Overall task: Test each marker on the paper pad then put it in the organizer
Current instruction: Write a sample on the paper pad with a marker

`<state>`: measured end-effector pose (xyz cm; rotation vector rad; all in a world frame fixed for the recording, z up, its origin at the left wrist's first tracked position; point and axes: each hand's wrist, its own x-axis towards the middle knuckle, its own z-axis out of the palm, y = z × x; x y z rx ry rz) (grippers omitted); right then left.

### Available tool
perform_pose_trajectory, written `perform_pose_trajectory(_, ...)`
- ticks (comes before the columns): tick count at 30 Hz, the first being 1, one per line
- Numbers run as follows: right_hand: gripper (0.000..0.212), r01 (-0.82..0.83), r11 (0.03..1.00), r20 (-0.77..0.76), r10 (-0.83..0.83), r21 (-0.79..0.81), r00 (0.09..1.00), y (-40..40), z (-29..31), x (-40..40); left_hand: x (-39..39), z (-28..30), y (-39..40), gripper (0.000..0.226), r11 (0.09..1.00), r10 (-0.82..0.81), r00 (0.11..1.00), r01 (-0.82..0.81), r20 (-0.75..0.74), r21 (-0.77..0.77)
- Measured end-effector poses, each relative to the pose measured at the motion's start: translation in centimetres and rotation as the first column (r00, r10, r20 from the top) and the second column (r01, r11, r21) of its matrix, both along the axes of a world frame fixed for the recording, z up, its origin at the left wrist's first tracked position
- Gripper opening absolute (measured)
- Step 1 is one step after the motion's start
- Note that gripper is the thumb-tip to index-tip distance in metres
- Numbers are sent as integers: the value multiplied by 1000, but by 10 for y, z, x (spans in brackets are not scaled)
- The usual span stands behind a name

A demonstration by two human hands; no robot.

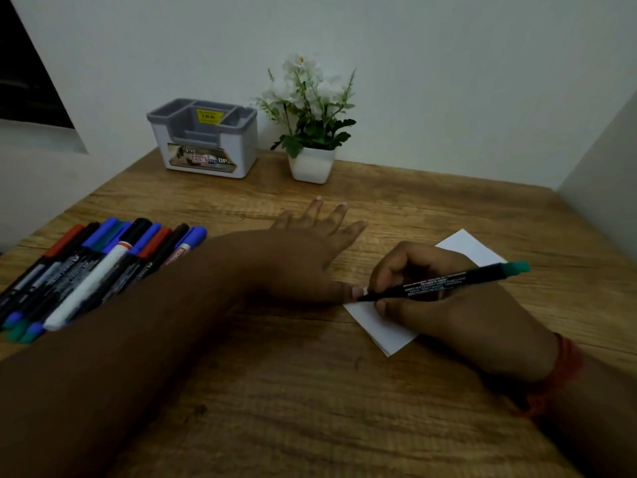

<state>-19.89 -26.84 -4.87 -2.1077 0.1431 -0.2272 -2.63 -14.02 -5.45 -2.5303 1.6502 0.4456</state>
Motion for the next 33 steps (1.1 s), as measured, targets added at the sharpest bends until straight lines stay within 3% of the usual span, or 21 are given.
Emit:
perform_pose_trajectory(3, 16, 60, 996, 39, -57, -66, 998, 3, -4, -1, 2, -2, 0, 98, 1000, 2, 1000, -2, 10, 3)
perform_pose_trajectory(9, 10, 114, 992, 40, -113, -43, 993, 6, -7, 0, 5, -5, -1, 95, 1000, -5, 1000, 5, 16, -7)
perform_pose_trajectory(33, 8, 109, 993, 29, -108, -49, 994, 5, -8, 2, 9, -9, -1, 92, 1000, -13, 999, 13, 31, -4)
